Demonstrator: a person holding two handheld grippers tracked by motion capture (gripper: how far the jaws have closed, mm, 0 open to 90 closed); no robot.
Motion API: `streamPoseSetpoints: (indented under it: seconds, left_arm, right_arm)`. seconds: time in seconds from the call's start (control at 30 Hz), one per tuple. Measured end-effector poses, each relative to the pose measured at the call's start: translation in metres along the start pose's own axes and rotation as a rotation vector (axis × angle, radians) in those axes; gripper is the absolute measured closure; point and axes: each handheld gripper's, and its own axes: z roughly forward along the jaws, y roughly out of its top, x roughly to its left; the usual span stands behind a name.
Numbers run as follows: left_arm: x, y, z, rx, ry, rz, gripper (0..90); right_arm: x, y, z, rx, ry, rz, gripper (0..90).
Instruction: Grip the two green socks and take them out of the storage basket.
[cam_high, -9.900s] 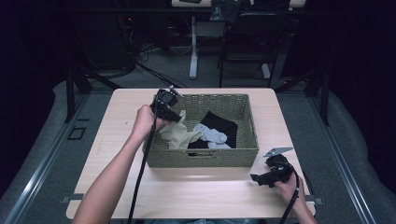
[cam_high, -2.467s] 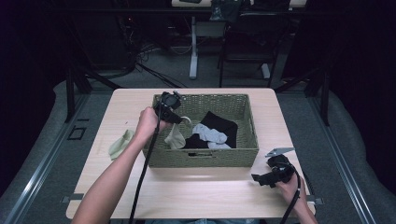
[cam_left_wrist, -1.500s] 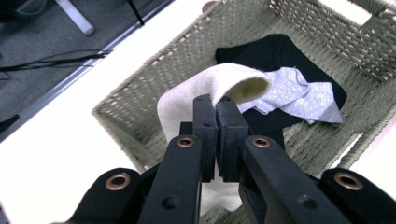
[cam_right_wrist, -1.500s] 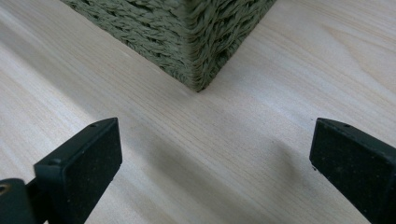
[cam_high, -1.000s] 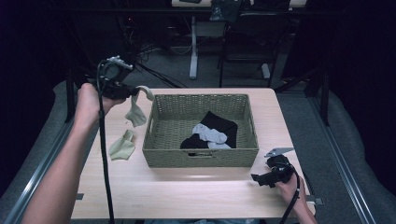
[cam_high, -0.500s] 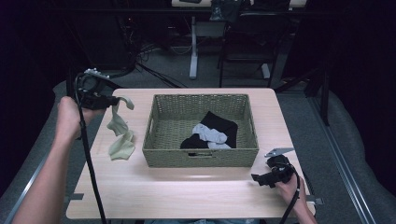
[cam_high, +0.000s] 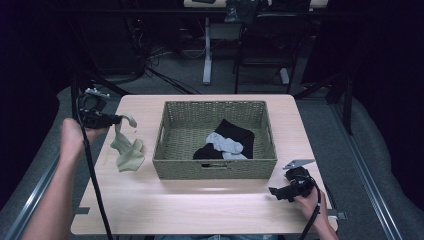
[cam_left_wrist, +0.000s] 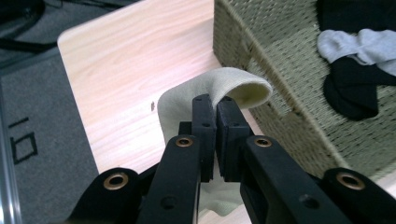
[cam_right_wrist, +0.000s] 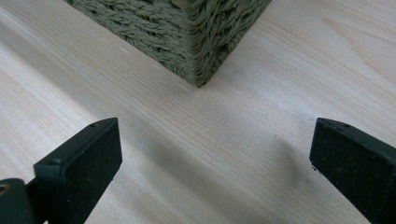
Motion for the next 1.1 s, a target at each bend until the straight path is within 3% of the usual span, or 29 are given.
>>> streamPoseSetpoints:
  seconds: [0.23,0.4,0.53,0.73,0.8,0.9,0.93,1.03,1.1]
  left_arm:
    - [0.008,-0.013,0.021,0.016,-0.001,-0.030,87.6]
    - [0.016,-0.023,0.040,0.034,-0.006,-0.078,87.6]
    - [0.023,-0.034,0.061,0.057,-0.016,-0.121,87.6]
    - [0.038,-0.051,0.092,0.089,-0.051,-0.227,87.6]
    - [0.037,-0.054,0.099,0.102,-0.042,-0.236,87.6]
    - [0.032,-0.057,0.110,0.155,-0.010,-0.182,87.2]
    - [0.032,-0.058,0.114,0.165,-0.016,-0.182,86.9]
    - [0.033,-0.063,0.123,0.167,-0.025,-0.203,84.2]
    - [0.035,-0.066,0.129,0.171,-0.031,-0.229,75.1]
  right_arm:
    - [0.000,0.000,-0.001,-0.002,0.001,-0.004,1.6]
    - [0.001,0.000,0.000,0.002,0.001,-0.006,1.6]
    - [0.000,0.000,0.001,0.004,0.004,-0.004,1.6]
    - [0.001,0.000,0.001,0.005,0.008,-0.004,1.6]
    - [0.000,0.000,0.000,0.006,0.003,-0.005,1.6]
    - [0.000,0.000,0.001,0.010,0.006,-0.006,1.6]
    - [0.000,0.000,0.001,0.008,0.003,-0.005,1.6]
    - [0.001,0.000,0.001,0.009,0.007,-0.007,1.6]
    - [0.000,0.000,0.001,0.010,0.005,-0.008,1.6]
